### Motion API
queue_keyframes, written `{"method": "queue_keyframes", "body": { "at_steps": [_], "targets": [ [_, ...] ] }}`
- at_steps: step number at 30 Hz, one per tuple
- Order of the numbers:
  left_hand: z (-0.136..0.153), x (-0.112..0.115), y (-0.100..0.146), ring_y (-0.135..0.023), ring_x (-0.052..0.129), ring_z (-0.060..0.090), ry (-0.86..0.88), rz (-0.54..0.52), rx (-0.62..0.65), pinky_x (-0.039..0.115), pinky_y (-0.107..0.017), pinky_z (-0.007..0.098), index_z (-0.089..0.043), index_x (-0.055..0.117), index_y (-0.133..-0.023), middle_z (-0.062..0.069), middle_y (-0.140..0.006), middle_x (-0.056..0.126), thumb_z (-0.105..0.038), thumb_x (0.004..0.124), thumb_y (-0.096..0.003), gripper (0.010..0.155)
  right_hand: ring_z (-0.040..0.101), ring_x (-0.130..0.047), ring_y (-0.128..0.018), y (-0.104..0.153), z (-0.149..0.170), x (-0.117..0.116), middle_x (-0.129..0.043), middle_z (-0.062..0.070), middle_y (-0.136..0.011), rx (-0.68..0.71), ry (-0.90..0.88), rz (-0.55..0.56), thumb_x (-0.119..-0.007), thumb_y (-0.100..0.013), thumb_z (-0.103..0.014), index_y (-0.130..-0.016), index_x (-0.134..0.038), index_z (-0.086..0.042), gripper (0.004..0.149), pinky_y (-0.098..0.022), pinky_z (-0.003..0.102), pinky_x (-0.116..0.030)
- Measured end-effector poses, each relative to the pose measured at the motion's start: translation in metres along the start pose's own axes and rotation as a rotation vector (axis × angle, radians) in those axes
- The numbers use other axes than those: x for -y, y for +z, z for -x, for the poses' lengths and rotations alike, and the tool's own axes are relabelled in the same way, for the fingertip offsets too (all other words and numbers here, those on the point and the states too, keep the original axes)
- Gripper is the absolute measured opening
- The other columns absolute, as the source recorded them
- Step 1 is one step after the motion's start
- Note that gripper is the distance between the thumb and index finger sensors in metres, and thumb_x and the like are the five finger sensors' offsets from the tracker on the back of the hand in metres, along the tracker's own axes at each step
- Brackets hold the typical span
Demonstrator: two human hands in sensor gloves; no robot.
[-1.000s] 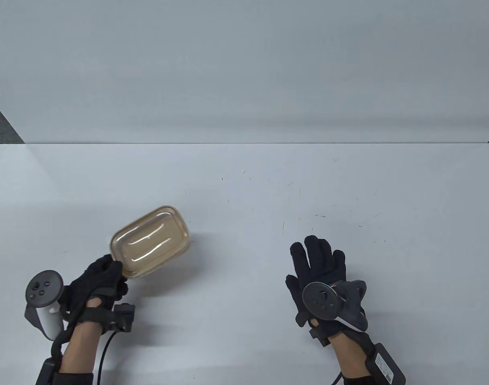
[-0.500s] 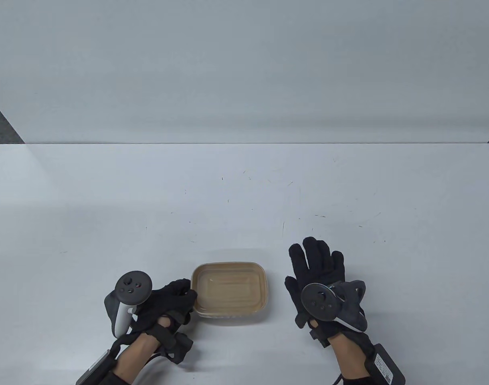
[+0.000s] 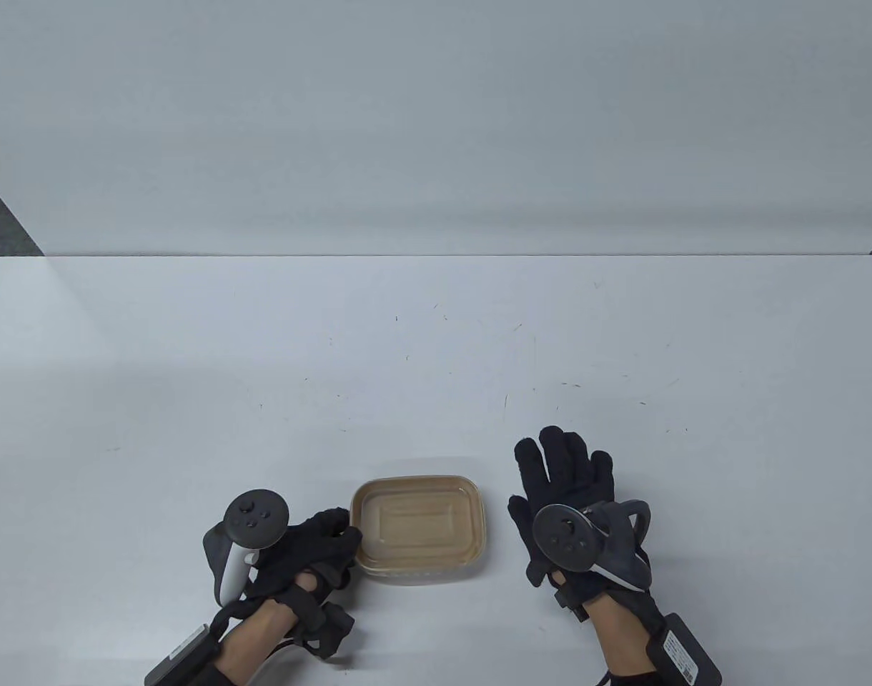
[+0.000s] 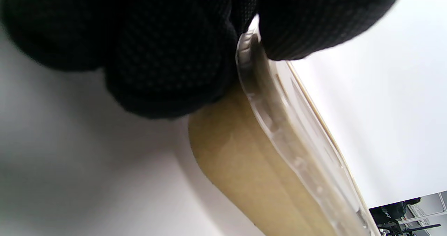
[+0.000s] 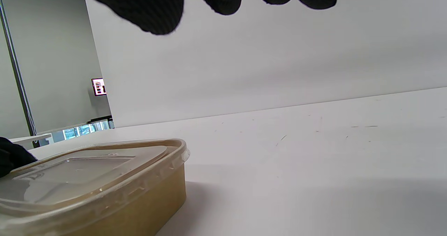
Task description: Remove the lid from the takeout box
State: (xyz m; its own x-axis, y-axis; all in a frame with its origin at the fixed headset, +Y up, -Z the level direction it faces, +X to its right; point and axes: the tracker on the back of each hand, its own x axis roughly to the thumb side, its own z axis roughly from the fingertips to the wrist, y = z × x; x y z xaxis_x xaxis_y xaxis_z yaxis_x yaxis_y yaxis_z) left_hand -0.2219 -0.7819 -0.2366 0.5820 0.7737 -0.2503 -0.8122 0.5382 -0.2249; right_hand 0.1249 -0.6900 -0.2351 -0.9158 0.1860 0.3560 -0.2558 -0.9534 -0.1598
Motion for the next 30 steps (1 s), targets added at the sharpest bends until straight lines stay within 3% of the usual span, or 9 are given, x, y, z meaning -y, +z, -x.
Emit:
{"method": "queue_keyframes", "body": {
  "at_steps": [5, 8, 10, 12, 15, 19, 24, 27, 30],
  "targets": [
    [0.000, -0.004, 0.002, -0.031, 0.108, 0.027, -0.021, -0.008, -0.031, 0.092, -0.028, 0.050, 0.000, 0.075, -0.095, 0.022, -0.064, 0.101, -0.046, 0.083, -0.0422, 0.070, 0.058, -0.049, -0.097, 0.000, 0.000, -0.001, -0.037, 0.028, -0.113, -0.002, 0.008, -0.017, -0.071, -0.049, -0.043, -0.109, -0.045, -0.009, 0.073, -0.063, 0.081, -0.048],
    [-0.002, -0.017, 0.005, -0.039, 0.108, 0.030, -0.034, -0.096, -0.005, 0.090, -0.032, 0.051, -0.002, 0.071, -0.098, 0.023, -0.071, 0.098, -0.050, 0.079, -0.0428, 0.073, 0.058, -0.049, -0.097, 0.001, 0.000, -0.001, -0.037, 0.028, -0.113, -0.001, 0.008, -0.016, -0.071, -0.049, -0.043, -0.109, -0.045, -0.009, 0.073, -0.063, 0.081, -0.048],
    [-0.005, -0.026, 0.006, -0.059, 0.103, 0.035, -0.036, -0.135, 0.096, 0.086, -0.043, 0.054, -0.007, 0.064, -0.103, 0.021, -0.084, 0.091, -0.046, 0.077, -0.0452, 0.071, 0.058, -0.049, -0.096, 0.002, 0.000, 0.000, -0.037, 0.028, -0.113, 0.003, 0.000, -0.012, -0.071, -0.049, -0.043, -0.109, -0.045, -0.009, 0.073, -0.063, 0.081, -0.048],
    [-0.009, -0.031, 0.006, -0.085, 0.089, 0.041, -0.073, -0.131, 0.164, 0.075, -0.060, 0.061, -0.012, 0.055, -0.107, 0.017, -0.098, 0.083, -0.028, 0.078, -0.0473, 0.066, 0.058, -0.050, -0.096, 0.003, 0.000, 0.001, -0.037, 0.028, -0.113, 0.007, -0.001, -0.011, -0.071, -0.049, -0.043, -0.109, -0.045, -0.009, 0.073, -0.063, 0.081, -0.048],
    [-0.013, -0.028, 0.002, -0.106, 0.065, 0.043, -0.282, -0.044, 0.246, 0.057, -0.072, 0.069, -0.013, 0.036, -0.111, 0.014, -0.110, 0.069, -0.018, 0.083, -0.0457, 0.080, 0.058, -0.050, -0.096, 0.003, -0.001, 0.001, -0.037, 0.028, -0.113, 0.012, -0.002, -0.012, -0.071, -0.049, -0.043, -0.109, -0.046, -0.009, 0.073, -0.063, 0.081, -0.048],
    [-0.006, -0.007, -0.004, -0.116, 0.030, 0.043, -0.632, 0.150, 0.283, 0.031, -0.077, 0.076, -0.015, 0.000, -0.106, 0.010, -0.121, 0.044, -0.043, 0.097, -0.0380, 0.121, 0.058, -0.050, -0.096, 0.004, -0.001, 0.001, -0.037, 0.028, -0.113, 0.017, -0.002, -0.010, -0.071, -0.049, -0.043, -0.109, -0.046, -0.009, 0.073, -0.063, 0.080, -0.049],
    [-0.003, 0.009, -0.015, -0.119, 0.016, 0.038, -0.622, 0.240, 0.247, 0.016, -0.077, 0.075, -0.019, -0.014, -0.100, 0.004, -0.124, 0.030, -0.054, 0.098, -0.0323, 0.135, 0.058, -0.050, -0.096, 0.002, -0.003, 0.001, -0.037, 0.028, -0.113, 0.024, -0.033, -0.008, -0.071, -0.050, -0.043, -0.109, -0.046, -0.009, 0.072, -0.063, 0.081, -0.049],
    [-0.005, 0.013, -0.020, -0.121, 0.010, 0.033, -0.644, 0.267, 0.225, 0.012, -0.080, 0.073, -0.022, -0.020, -0.096, -0.002, -0.124, 0.020, -0.061, 0.096, -0.0313, 0.138, 0.058, -0.050, -0.096, 0.001, -0.007, 0.001, -0.037, 0.029, -0.113, 0.038, -0.035, -0.007, -0.071, -0.050, -0.043, -0.109, -0.047, -0.009, 0.072, -0.063, 0.080, -0.049],
    [-0.005, 0.015, -0.022, -0.122, 0.010, 0.029, -0.648, 0.278, 0.221, 0.010, -0.080, 0.071, -0.024, -0.021, -0.096, -0.006, -0.125, 0.022, -0.063, 0.095, -0.0308, 0.139, 0.059, -0.050, -0.096, 0.000, -0.011, -0.001, -0.037, 0.029, -0.113, 0.054, -0.035, -0.014, -0.071, -0.050, -0.043, -0.109, -0.047, -0.009, 0.072, -0.063, 0.080, -0.049]
  ]
}}
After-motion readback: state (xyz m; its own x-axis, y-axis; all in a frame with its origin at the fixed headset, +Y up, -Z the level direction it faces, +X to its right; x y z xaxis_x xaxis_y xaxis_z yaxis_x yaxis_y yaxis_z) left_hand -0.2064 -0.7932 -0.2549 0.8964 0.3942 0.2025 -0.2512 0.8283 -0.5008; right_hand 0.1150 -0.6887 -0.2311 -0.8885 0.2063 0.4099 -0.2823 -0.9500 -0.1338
